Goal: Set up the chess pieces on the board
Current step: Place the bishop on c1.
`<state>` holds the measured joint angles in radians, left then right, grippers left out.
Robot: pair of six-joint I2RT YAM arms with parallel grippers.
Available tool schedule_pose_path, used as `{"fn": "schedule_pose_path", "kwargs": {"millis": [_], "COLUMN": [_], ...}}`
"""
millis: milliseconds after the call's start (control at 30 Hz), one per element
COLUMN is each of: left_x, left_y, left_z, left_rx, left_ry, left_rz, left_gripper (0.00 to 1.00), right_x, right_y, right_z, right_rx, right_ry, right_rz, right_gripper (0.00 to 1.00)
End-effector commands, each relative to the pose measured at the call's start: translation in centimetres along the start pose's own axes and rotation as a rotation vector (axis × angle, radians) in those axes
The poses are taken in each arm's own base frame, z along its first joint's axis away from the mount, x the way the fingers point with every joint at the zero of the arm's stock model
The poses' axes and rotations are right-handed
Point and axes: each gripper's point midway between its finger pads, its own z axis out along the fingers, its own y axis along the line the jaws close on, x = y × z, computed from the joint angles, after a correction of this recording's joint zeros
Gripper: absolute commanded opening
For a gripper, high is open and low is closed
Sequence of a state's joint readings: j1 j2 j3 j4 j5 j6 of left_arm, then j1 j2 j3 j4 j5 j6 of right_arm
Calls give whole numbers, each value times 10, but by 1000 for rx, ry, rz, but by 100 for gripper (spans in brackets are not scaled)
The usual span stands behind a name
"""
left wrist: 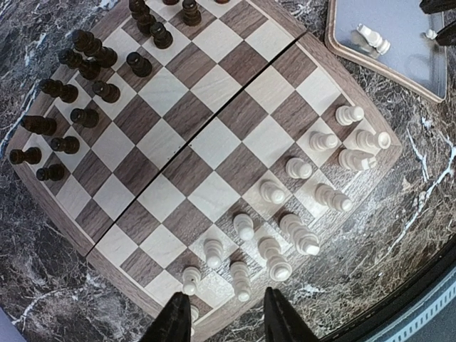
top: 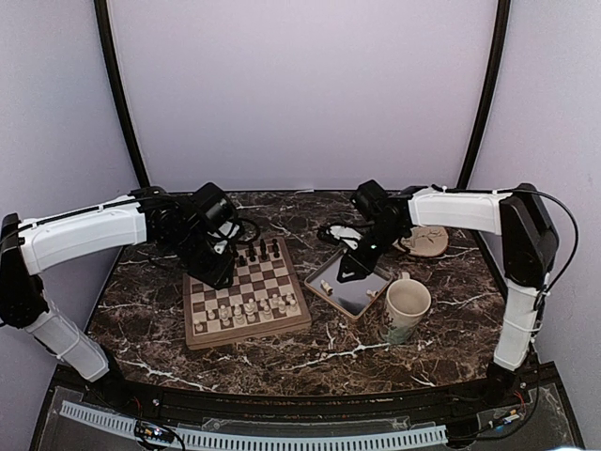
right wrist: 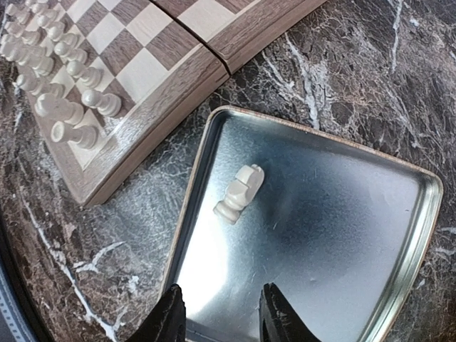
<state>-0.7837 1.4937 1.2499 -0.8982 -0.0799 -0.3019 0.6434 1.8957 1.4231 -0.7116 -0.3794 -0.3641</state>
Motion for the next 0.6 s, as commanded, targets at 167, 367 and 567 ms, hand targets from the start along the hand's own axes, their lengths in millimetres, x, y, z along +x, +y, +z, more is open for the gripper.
{"fn": "schedule_pose_path", "kwargs": {"millis": [167,367,567], "left_x": [-32,-28,-29], "left_y": [0,1,-3], "left_z": [-26,-19,-16], "left_rx": [7,2,16], "left_ry": [-174,-151,-150], "left_rz": [-53,-49,-52], "left_gripper": [38,38,38], "right_x": [-17,-20,-14], "right_y": [-11,-2,-9], "right_z": [30,45,54], "right_rx": [151,142,181], "right_ry": [62,90,129], "right_rz": [28,7,3], "right_gripper": [37,38,38]}}
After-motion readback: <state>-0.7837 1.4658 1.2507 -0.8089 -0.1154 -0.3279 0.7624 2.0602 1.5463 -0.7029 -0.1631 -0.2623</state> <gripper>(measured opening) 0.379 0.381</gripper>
